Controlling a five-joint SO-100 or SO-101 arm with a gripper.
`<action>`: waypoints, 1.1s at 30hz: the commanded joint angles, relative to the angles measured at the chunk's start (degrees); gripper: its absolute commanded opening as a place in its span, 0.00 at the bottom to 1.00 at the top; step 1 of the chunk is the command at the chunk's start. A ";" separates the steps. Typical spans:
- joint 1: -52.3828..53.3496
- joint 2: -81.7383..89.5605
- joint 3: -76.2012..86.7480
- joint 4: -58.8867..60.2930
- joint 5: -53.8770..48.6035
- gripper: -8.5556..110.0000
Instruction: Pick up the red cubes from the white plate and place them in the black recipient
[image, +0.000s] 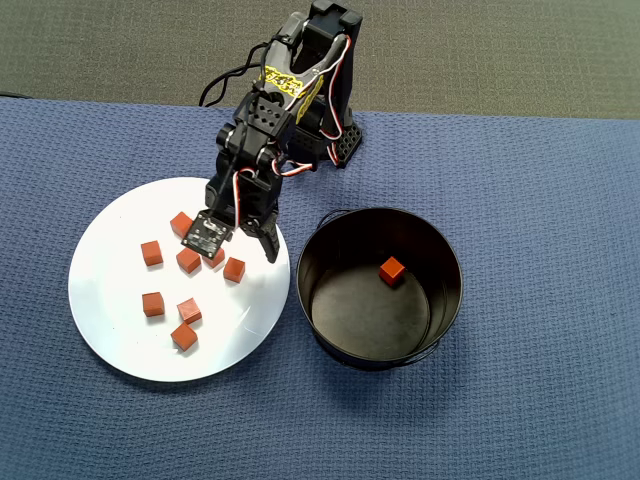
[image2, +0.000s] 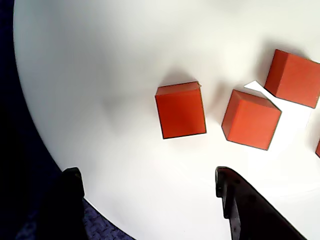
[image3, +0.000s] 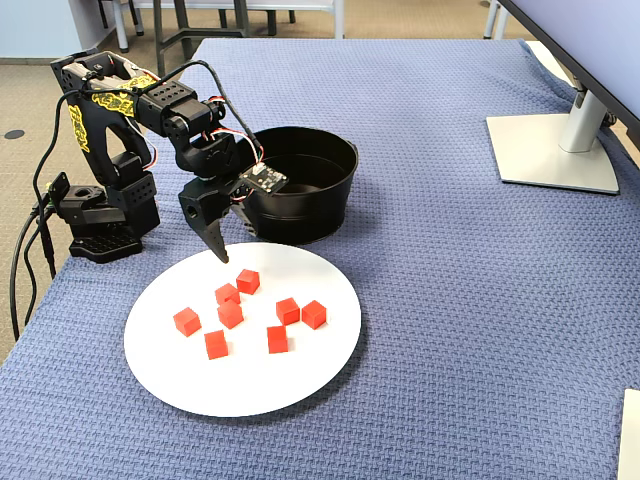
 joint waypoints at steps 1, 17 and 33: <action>-1.32 -0.18 -2.29 0.44 -1.32 0.30; 0.18 -9.40 -7.82 -3.78 -3.60 0.29; 2.81 -16.35 -13.97 -4.39 -4.92 0.29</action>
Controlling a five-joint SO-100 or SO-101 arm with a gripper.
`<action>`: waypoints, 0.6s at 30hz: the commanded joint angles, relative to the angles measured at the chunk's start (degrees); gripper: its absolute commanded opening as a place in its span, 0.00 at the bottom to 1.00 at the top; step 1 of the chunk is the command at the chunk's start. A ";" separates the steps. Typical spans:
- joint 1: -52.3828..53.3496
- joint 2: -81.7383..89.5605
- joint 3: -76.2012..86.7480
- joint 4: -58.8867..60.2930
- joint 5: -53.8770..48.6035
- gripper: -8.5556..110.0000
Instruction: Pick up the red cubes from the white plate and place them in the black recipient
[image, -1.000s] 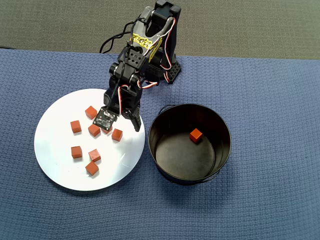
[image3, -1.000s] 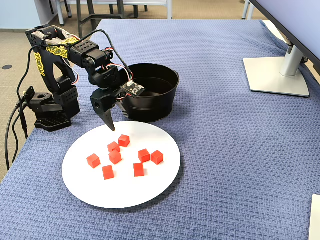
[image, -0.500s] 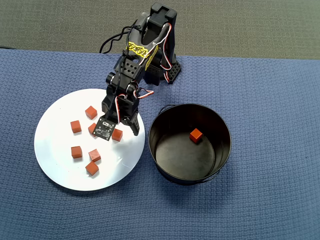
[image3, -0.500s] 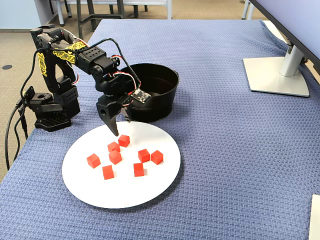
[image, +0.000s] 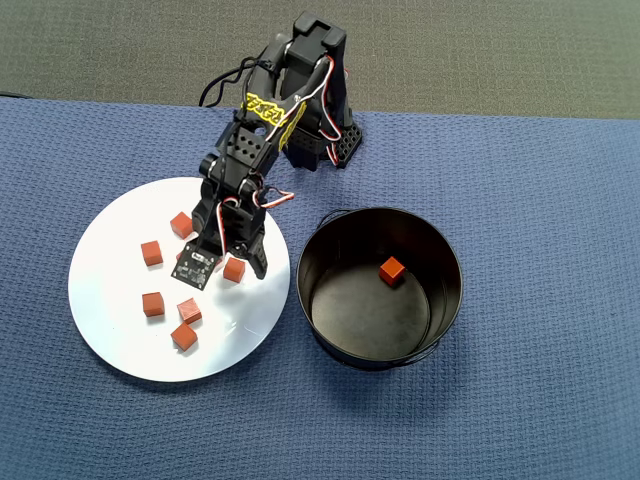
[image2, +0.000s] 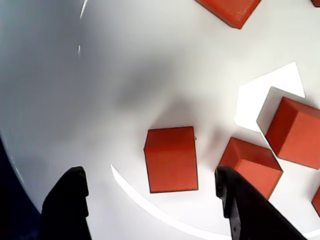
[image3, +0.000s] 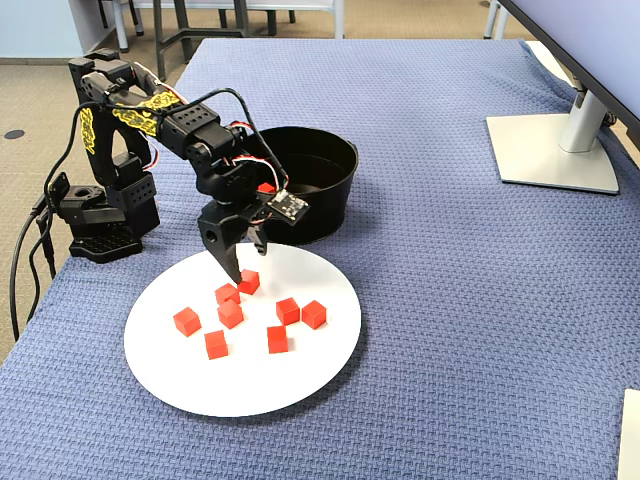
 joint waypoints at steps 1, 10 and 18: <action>1.58 -0.53 -5.10 -0.97 -0.79 0.29; 1.41 -3.52 -7.03 -2.11 -0.18 0.28; 1.32 -3.87 -5.89 -2.55 -0.62 0.28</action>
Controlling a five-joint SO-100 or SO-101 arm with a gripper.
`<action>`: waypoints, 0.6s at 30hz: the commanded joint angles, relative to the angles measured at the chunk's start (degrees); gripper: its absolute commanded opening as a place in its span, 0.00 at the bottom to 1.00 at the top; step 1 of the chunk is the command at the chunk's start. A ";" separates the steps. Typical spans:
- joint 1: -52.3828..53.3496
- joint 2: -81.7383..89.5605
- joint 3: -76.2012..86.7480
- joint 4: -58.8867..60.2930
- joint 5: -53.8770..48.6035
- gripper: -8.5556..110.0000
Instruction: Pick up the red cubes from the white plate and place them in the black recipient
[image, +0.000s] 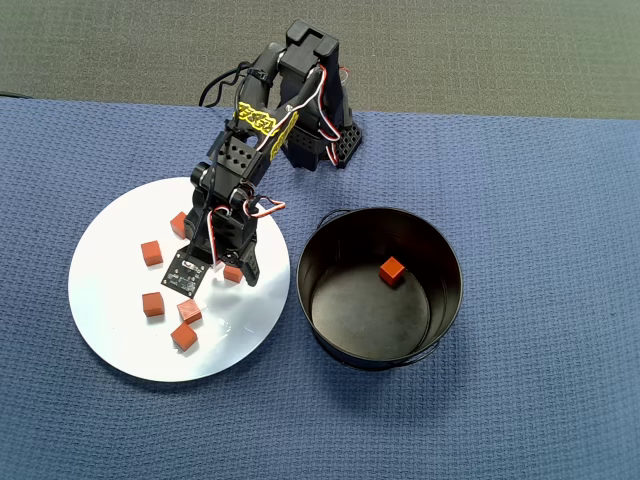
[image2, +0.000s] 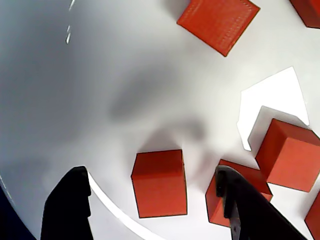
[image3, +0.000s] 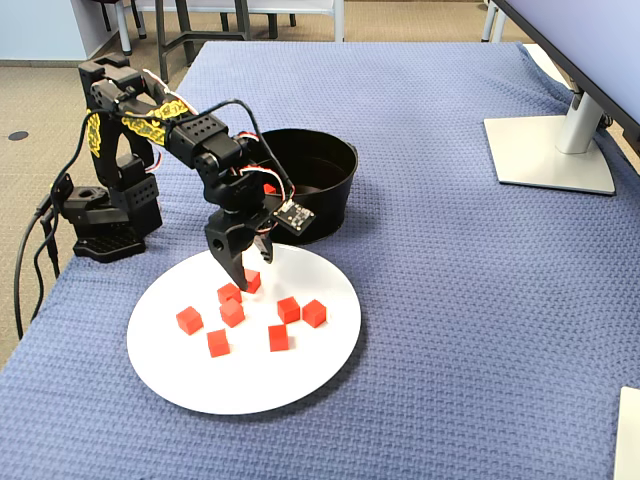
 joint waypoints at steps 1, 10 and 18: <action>0.35 1.14 -1.41 -2.11 -0.79 0.28; 0.00 3.34 5.54 -7.29 -2.20 0.27; -0.79 4.83 7.29 -7.29 -1.93 0.25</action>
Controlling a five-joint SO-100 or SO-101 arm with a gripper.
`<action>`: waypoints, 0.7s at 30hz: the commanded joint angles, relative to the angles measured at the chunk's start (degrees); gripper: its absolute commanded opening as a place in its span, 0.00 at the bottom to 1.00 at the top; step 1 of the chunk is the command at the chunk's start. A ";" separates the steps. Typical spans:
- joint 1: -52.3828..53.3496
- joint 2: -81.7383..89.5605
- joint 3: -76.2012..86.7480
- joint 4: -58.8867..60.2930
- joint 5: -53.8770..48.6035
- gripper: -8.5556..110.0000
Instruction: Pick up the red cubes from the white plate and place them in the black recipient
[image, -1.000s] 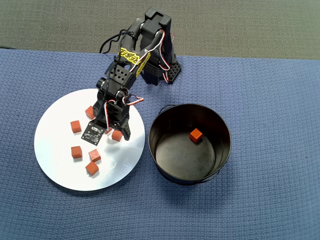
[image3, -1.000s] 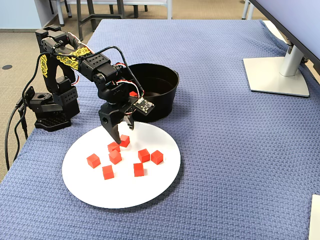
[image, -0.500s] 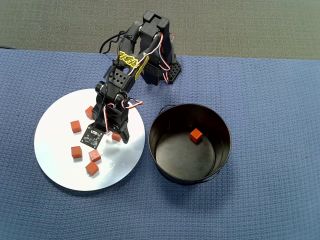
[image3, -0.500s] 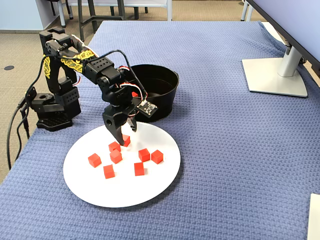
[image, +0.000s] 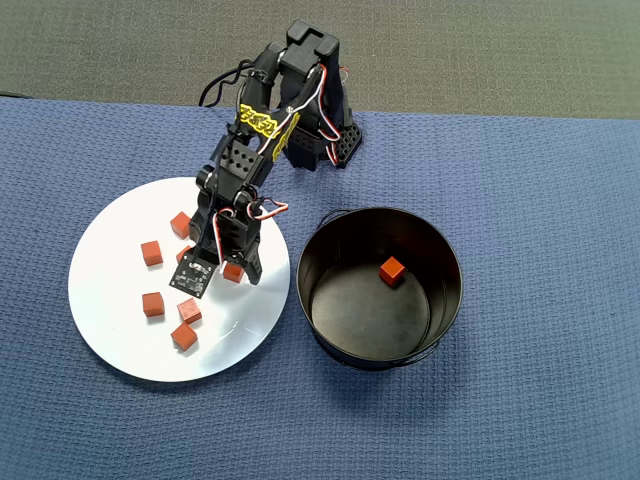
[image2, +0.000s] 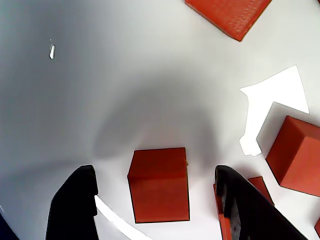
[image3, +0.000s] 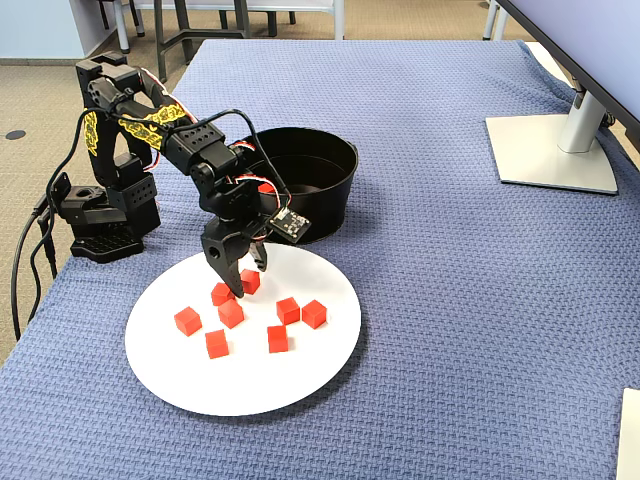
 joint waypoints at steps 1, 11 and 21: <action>-0.88 4.39 0.62 -1.14 -0.35 0.24; -1.67 4.83 1.67 -3.69 1.93 0.09; -3.25 9.67 2.11 -3.08 9.93 0.07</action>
